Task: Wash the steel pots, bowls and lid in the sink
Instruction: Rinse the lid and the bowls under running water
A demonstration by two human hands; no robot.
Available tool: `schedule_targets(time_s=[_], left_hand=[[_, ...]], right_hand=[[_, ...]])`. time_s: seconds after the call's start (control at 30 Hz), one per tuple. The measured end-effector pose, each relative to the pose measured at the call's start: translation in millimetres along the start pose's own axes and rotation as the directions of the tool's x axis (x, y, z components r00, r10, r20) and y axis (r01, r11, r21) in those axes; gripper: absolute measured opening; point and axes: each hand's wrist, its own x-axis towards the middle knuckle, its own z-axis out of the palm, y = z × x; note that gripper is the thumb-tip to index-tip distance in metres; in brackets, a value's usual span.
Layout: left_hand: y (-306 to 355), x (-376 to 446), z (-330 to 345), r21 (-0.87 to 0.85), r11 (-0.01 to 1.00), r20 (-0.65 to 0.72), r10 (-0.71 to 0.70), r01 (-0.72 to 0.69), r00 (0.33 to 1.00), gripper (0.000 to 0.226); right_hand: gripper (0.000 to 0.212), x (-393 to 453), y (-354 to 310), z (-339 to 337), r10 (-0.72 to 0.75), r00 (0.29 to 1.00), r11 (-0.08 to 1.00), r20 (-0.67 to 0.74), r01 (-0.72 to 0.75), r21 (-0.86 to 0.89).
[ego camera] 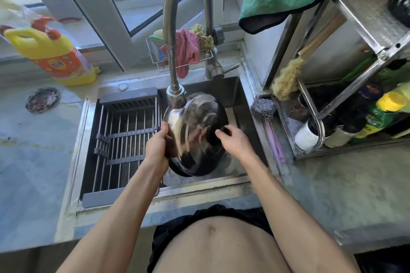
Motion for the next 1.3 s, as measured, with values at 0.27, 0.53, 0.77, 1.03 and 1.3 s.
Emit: schedule_targets(time_s=[0.27, 0.53, 0.77, 1.03, 1.3], left_hand=[[-10, 16, -18, -0.181, 0.968, -0.028, -0.183, 0.175, 0.983, 0.049], [3, 34, -33, 0.053, 0.992, -0.139, -0.109, 0.118, 0.984, 0.017], [6, 31, -35, -0.132, 0.987, -0.147, -0.114, 0.095, 0.983, 0.029], [-4, 22, -32, -0.163, 0.987, -0.067, 0.001, -0.012, 0.998, 0.024], [-7, -12, -32, 0.069, 0.988, 0.136, 0.128, -0.138, 0.982, 0.019]], right_hand=[[0.046, 14, -32, 13, -0.158, 0.987, 0.984, -0.033, 0.154, -0.091], [0.036, 11, -54, 15, -0.285, 0.958, 0.941, 0.011, 0.282, -0.184], [0.048, 16, -43, 19, -0.257, 0.964, 0.961, 0.063, 0.262, -0.093], [0.055, 12, -29, 16, 0.293, 0.937, 0.919, 0.189, -0.331, 0.216], [0.041, 10, -15, 11, 0.385, 0.878, 0.714, 0.285, -0.479, 0.510]])
